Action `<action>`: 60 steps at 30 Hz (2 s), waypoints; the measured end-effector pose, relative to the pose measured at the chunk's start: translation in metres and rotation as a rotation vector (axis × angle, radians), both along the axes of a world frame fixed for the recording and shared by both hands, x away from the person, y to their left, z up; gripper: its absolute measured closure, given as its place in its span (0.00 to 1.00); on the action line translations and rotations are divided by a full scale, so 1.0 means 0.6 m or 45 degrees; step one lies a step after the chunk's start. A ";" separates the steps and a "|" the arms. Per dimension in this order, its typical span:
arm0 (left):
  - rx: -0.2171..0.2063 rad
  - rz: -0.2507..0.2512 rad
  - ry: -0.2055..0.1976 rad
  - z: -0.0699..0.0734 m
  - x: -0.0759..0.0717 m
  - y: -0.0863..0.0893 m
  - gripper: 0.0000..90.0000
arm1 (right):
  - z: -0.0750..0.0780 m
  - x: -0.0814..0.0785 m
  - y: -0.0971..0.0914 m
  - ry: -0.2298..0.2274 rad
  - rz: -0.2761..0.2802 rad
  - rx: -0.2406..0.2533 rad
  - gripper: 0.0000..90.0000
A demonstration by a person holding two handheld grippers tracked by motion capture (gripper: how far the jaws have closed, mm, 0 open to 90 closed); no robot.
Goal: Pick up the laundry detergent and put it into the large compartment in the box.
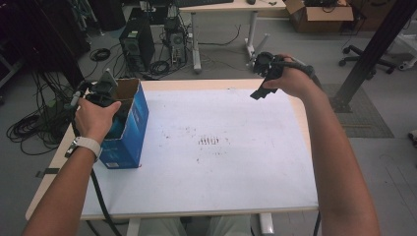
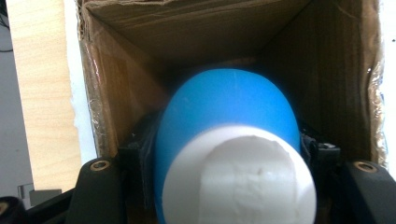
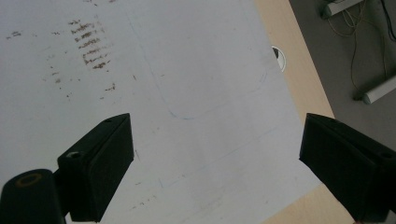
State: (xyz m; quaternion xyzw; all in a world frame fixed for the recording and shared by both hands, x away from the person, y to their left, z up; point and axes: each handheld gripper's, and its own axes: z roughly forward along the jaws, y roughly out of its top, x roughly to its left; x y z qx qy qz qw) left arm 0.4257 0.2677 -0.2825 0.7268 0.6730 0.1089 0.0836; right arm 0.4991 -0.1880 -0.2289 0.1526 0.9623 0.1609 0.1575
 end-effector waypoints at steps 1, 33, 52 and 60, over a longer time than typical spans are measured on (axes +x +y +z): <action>0.000 0.002 -0.001 0.000 0.000 0.000 0.41 | -0.001 0.000 0.000 0.000 0.000 0.003 0.11; 0.036 -0.023 -0.030 0.020 -0.007 -0.012 0.30 | 0.003 -0.008 0.000 0.001 0.005 0.017 0.11; 0.066 -0.054 -0.076 0.057 -0.017 -0.026 0.24 | 0.009 -0.014 -0.003 -0.005 -0.002 0.022 0.11; 0.065 -0.056 -0.088 0.080 -0.026 -0.031 0.24 | 0.013 -0.018 -0.004 -0.008 -0.004 0.025 0.11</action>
